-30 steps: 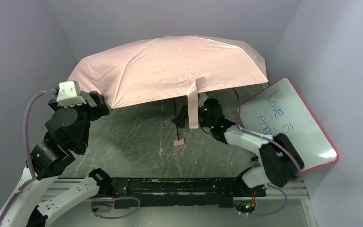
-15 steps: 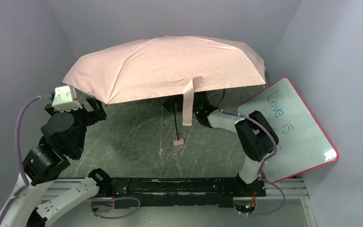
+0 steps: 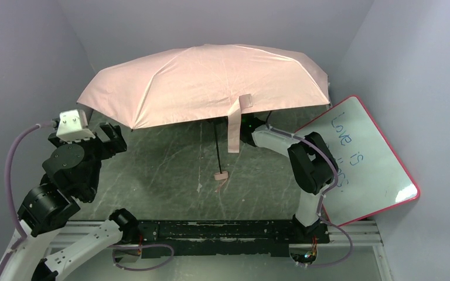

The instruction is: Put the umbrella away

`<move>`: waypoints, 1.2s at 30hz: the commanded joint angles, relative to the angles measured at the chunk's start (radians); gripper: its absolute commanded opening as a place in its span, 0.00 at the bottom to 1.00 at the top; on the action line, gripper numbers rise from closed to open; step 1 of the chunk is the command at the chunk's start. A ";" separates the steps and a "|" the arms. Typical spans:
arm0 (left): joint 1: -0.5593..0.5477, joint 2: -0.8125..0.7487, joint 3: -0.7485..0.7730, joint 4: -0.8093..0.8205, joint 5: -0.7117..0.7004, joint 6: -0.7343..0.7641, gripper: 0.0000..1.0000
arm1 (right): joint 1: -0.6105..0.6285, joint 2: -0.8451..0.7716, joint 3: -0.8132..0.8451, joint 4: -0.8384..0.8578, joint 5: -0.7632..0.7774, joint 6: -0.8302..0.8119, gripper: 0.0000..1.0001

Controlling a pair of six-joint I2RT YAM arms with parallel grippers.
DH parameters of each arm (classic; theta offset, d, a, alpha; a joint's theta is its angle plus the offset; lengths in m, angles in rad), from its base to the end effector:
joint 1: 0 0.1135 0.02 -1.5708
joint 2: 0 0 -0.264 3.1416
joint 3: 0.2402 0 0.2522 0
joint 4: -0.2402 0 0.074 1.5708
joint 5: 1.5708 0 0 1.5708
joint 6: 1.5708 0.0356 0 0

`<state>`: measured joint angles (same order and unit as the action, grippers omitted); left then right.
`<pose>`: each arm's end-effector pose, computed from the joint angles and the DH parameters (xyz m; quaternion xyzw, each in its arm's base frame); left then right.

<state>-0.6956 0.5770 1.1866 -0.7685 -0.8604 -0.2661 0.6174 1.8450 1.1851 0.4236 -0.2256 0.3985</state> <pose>0.0643 -0.0185 0.4316 -0.1169 0.7334 0.0087 0.6696 0.3439 0.2540 0.2394 -0.1545 0.7683 0.3763 0.4943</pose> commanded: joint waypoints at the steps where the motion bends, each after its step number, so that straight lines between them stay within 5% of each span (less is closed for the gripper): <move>1: -0.004 -0.019 0.027 -0.042 -0.024 -0.016 0.95 | 0.004 -0.010 0.059 -0.027 0.034 0.007 0.22; 14: -0.004 -0.052 0.029 -0.072 -0.025 -0.036 0.96 | -0.009 -0.070 0.182 -0.037 0.139 0.027 0.00; 20: -0.004 -0.059 0.031 -0.071 -0.005 -0.023 0.97 | -0.018 -0.090 0.209 -0.024 0.188 0.017 0.00; 27: -0.003 -0.090 -0.020 0.101 0.290 0.081 0.97 | -0.049 -0.123 0.282 -0.002 0.170 0.062 0.00; 36: -0.004 -0.082 -0.055 0.178 0.460 0.052 0.97 | -0.051 -0.206 0.283 0.040 0.162 0.128 0.00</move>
<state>-0.6956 0.4919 1.1503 -0.6708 -0.5339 -0.2131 0.5674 1.7103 1.4269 0.3519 -0.0628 0.4919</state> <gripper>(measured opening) 0.971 0.100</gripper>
